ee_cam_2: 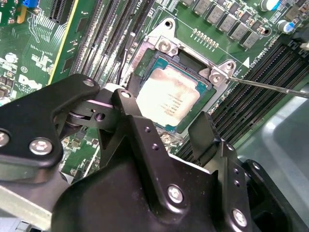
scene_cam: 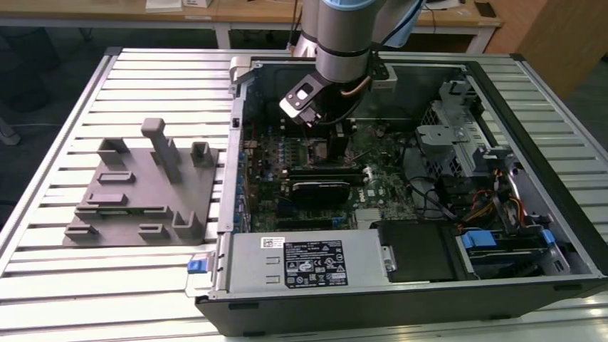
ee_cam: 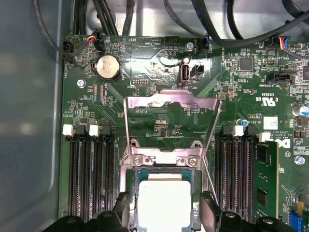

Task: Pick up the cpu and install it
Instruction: 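Place the cpu into insertion slot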

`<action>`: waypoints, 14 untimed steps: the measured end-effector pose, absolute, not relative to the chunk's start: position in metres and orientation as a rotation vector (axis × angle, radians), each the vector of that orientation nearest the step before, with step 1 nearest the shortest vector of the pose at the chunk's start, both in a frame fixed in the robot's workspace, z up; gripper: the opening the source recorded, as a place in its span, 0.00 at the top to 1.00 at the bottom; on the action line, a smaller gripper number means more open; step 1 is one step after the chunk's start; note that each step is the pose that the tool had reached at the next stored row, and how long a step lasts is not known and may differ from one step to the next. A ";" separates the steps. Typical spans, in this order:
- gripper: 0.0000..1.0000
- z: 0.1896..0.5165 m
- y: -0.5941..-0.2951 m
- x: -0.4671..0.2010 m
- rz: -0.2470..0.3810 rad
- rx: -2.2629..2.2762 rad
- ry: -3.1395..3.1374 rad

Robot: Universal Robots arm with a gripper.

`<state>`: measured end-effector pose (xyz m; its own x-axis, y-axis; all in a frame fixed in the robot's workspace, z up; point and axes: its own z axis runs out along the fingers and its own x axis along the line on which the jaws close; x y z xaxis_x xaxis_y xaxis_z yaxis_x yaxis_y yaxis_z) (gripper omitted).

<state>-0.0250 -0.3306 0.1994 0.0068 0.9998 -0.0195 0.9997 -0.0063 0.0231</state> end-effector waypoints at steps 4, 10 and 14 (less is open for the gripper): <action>0.33 0.199 -0.331 -0.025 0.004 2.207 2.193; 0.52 0.200 -0.331 -0.025 0.004 2.207 2.193; 0.70 0.200 -0.331 -0.025 0.004 2.207 2.193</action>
